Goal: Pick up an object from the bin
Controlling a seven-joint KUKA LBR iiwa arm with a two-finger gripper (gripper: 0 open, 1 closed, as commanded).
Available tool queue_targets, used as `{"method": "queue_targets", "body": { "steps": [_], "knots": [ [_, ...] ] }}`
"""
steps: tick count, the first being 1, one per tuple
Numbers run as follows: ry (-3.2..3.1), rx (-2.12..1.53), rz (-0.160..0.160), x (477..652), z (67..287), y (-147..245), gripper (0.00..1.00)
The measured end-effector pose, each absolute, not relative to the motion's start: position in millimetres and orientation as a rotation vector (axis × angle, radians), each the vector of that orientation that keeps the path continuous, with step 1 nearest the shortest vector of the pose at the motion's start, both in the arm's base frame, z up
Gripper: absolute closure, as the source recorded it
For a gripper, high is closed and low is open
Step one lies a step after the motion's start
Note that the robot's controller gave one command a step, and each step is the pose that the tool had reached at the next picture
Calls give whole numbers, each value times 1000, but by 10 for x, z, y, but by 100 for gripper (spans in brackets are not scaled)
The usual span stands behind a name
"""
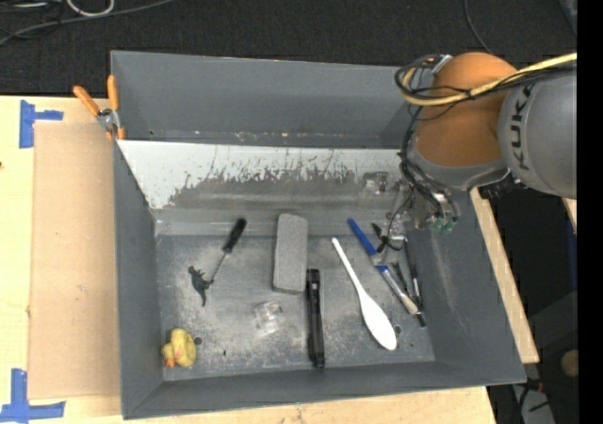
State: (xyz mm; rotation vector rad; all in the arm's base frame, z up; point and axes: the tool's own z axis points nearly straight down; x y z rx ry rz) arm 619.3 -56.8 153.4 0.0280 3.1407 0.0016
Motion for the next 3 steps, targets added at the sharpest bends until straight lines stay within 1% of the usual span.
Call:
{"method": "queue_targets", "body": {
  "steps": [1, 2, 3],
  "knots": [
    [3103, 432, 3, 6187, 1552, -917, 0],
    [3056, 750, 4, 6124, 1276, -1244, 0],
    [2962, 1022, 18, 6167, 755, -1509, 0]
  ]
}}
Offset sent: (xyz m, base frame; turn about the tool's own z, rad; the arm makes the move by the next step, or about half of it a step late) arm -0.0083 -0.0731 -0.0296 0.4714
